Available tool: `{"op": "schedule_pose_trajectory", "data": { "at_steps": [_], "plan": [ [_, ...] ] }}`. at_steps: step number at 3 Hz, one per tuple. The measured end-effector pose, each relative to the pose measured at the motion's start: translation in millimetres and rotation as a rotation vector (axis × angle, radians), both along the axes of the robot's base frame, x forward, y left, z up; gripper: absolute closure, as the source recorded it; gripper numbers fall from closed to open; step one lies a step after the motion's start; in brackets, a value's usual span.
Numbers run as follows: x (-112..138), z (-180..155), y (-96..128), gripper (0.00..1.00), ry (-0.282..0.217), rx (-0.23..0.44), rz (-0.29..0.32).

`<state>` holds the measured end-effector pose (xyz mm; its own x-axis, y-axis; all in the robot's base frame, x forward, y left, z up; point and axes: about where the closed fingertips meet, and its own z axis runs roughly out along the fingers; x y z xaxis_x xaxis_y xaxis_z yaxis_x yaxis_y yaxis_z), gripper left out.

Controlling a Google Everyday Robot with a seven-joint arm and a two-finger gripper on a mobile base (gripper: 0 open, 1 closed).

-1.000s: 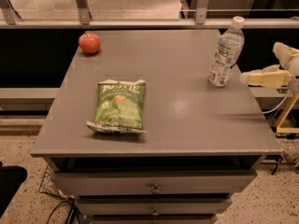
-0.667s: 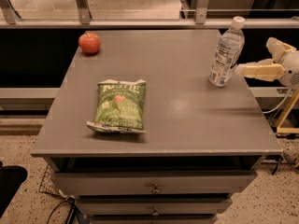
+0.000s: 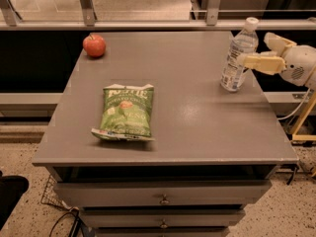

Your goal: Move blue plastic bottle near apple

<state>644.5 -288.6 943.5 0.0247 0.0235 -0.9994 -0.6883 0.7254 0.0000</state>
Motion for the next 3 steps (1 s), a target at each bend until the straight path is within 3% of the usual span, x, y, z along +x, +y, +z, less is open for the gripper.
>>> {"op": "schedule_pose_trajectory", "data": {
  "at_steps": [1, 3],
  "plan": [
    [15.0, 7.4, 12.6, 0.47, 0.007, -0.019, 0.023],
    [22.5, 14.9, 22.6, 0.95, 0.011, -0.041, 0.04]
  ]
}}
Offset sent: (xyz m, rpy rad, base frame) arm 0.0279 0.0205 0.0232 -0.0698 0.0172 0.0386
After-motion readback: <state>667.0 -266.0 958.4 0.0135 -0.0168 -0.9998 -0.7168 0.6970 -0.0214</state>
